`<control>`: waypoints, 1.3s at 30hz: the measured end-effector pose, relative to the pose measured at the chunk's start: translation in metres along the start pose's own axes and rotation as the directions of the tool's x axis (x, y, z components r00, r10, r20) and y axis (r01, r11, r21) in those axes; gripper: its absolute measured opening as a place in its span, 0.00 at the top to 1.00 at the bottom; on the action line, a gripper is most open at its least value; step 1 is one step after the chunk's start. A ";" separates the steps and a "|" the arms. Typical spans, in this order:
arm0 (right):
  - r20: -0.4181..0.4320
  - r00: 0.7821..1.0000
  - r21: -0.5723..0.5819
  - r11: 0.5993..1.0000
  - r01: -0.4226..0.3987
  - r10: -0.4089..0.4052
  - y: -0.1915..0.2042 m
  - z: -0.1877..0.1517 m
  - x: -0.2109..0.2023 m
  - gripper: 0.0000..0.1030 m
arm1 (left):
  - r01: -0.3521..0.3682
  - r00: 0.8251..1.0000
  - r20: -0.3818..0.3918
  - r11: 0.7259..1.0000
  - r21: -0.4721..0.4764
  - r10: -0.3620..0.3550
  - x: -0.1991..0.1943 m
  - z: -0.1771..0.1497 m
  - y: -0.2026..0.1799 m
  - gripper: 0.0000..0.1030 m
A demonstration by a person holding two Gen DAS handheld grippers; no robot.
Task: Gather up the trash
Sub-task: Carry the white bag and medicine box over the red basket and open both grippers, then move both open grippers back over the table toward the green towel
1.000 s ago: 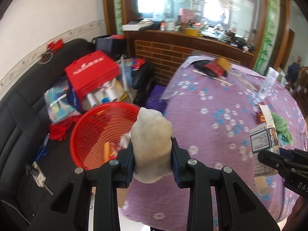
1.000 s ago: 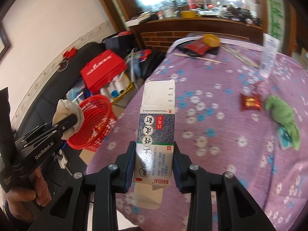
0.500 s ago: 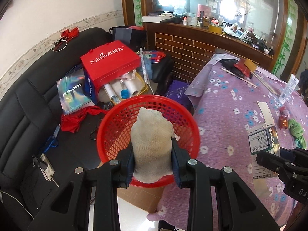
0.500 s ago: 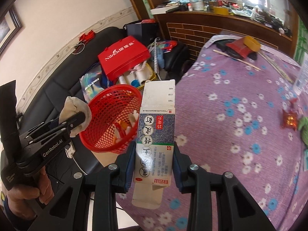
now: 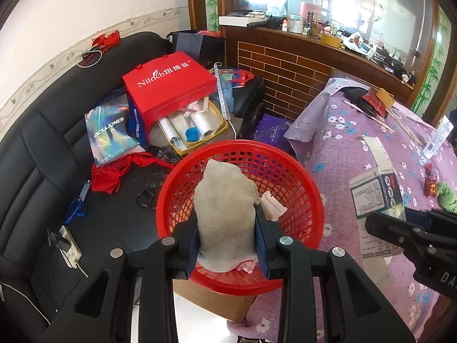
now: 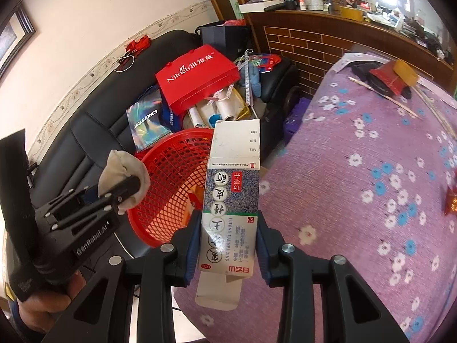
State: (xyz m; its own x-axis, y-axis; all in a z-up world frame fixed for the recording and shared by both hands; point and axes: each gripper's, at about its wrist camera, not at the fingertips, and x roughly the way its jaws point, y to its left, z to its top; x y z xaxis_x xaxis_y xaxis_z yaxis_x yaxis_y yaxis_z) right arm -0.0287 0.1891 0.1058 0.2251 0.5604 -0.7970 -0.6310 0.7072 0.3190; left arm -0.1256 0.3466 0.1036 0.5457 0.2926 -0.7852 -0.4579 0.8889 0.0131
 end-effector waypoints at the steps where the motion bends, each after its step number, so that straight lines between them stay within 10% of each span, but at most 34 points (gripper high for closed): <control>1: -0.003 1.000 0.001 1.000 -0.007 0.007 0.002 0.003 0.003 0.63 | 0.004 1.000 -0.003 1.000 -0.005 -0.004 0.002 0.000 0.003 0.69; 15: -0.019 0.999 -0.047 0.998 -0.036 0.035 0.036 0.048 0.044 0.61 | 0.076 0.997 -0.008 0.994 -0.073 -0.077 0.020 0.013 0.035 0.67; 18: -0.032 0.999 -0.037 0.998 -0.044 0.043 0.035 0.055 0.056 0.56 | 0.081 0.997 -0.013 0.995 -0.053 -0.082 0.029 0.013 0.033 0.41; 22: 0.011 1.000 -0.009 1.000 -0.016 0.016 0.020 0.052 0.042 0.48 | 0.080 0.997 -0.013 0.995 -0.052 -0.081 0.030 0.009 0.031 0.40; 30: 0.030 0.998 0.159 0.986 0.058 -0.063 -0.050 0.005 -0.001 0.47 | 0.152 0.988 0.008 0.988 0.033 -0.153 0.016 0.001 -0.012 0.40; 39: -0.010 0.993 0.326 0.938 0.115 -0.118 -0.114 -0.073 -0.044 0.47 | 0.316 0.949 -0.073 0.920 0.232 -0.308 -0.001 -0.029 -0.116 0.40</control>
State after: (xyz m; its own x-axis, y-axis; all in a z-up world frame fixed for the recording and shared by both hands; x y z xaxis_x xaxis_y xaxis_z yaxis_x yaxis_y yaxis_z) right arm -0.0209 0.0526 0.0667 0.2907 0.4684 -0.8343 -0.3237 0.8687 0.3749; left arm -0.0935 0.2332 0.0846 0.6071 -0.0219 -0.7944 -0.0858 0.9920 -0.0929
